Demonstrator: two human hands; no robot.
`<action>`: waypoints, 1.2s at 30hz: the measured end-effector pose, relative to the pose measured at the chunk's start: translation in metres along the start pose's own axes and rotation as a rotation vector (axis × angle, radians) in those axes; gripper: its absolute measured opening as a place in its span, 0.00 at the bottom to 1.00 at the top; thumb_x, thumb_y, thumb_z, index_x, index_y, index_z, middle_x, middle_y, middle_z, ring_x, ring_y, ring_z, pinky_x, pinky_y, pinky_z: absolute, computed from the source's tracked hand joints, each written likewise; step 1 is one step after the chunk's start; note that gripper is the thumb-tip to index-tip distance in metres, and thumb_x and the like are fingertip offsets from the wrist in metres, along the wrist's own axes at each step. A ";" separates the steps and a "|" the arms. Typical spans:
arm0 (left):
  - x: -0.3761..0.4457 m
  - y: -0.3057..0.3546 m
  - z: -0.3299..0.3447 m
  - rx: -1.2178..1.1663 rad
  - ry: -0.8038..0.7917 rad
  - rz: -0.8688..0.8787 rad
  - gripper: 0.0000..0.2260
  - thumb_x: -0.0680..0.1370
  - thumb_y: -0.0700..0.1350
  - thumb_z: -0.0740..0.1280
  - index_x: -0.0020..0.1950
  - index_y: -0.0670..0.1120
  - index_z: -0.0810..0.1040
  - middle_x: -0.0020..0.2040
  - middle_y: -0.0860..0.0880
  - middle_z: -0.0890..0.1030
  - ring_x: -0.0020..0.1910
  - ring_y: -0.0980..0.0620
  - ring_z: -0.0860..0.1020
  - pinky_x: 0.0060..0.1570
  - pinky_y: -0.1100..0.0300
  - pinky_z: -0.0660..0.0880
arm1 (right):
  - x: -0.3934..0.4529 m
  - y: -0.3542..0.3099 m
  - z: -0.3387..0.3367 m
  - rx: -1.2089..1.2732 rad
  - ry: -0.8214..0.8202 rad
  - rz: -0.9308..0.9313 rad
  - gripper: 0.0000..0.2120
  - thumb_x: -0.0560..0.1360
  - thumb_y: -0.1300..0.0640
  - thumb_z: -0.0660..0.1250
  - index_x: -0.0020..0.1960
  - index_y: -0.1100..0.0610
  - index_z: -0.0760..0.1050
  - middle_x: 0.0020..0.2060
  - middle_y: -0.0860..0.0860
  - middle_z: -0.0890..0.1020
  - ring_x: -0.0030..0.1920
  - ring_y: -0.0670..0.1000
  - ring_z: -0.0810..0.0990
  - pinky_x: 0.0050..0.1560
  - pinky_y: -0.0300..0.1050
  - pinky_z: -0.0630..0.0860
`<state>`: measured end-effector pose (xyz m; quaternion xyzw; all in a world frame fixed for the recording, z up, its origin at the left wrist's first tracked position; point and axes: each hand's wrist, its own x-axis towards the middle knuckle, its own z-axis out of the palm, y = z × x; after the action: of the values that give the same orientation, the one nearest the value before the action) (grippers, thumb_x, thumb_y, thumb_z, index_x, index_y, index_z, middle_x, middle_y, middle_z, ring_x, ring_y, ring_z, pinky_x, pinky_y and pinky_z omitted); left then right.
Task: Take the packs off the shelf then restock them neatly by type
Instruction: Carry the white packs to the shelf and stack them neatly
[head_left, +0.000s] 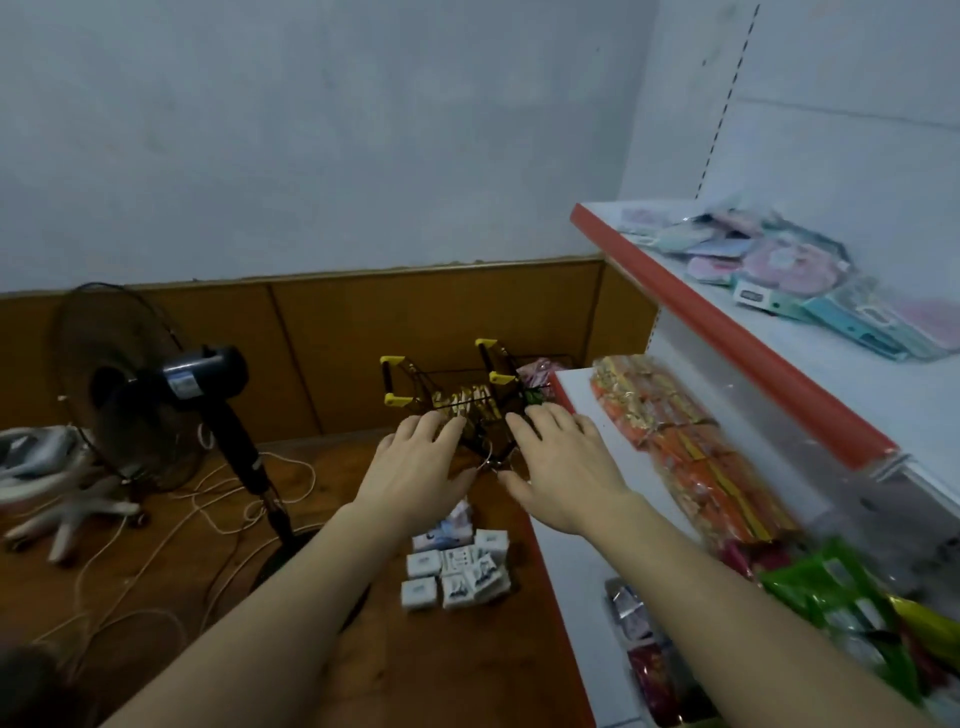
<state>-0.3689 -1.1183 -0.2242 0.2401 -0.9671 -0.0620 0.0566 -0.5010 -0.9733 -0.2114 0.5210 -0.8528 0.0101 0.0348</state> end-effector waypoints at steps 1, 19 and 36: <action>0.011 -0.005 0.011 0.001 -0.026 -0.009 0.30 0.81 0.62 0.59 0.79 0.53 0.56 0.77 0.49 0.62 0.76 0.45 0.59 0.72 0.46 0.65 | 0.013 0.006 0.011 0.011 -0.030 -0.003 0.33 0.80 0.37 0.55 0.80 0.52 0.54 0.77 0.53 0.62 0.78 0.57 0.56 0.76 0.60 0.56; 0.187 -0.127 0.233 -0.109 -0.395 -0.116 0.30 0.81 0.62 0.58 0.79 0.51 0.55 0.77 0.47 0.62 0.74 0.43 0.61 0.69 0.47 0.67 | 0.208 0.063 0.231 -0.001 -0.461 0.047 0.32 0.81 0.40 0.56 0.80 0.52 0.53 0.76 0.54 0.62 0.76 0.57 0.58 0.75 0.59 0.57; 0.277 -0.193 0.607 -0.222 -0.752 -0.235 0.29 0.81 0.62 0.59 0.78 0.50 0.59 0.74 0.47 0.66 0.72 0.44 0.63 0.67 0.48 0.66 | 0.311 0.112 0.613 0.111 -0.724 0.077 0.31 0.80 0.43 0.58 0.79 0.52 0.55 0.74 0.54 0.63 0.74 0.57 0.61 0.73 0.56 0.62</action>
<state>-0.6085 -1.3619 -0.8285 0.3022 -0.8738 -0.2553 -0.2828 -0.7716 -1.2309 -0.7991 0.4595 -0.8269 -0.1276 -0.2980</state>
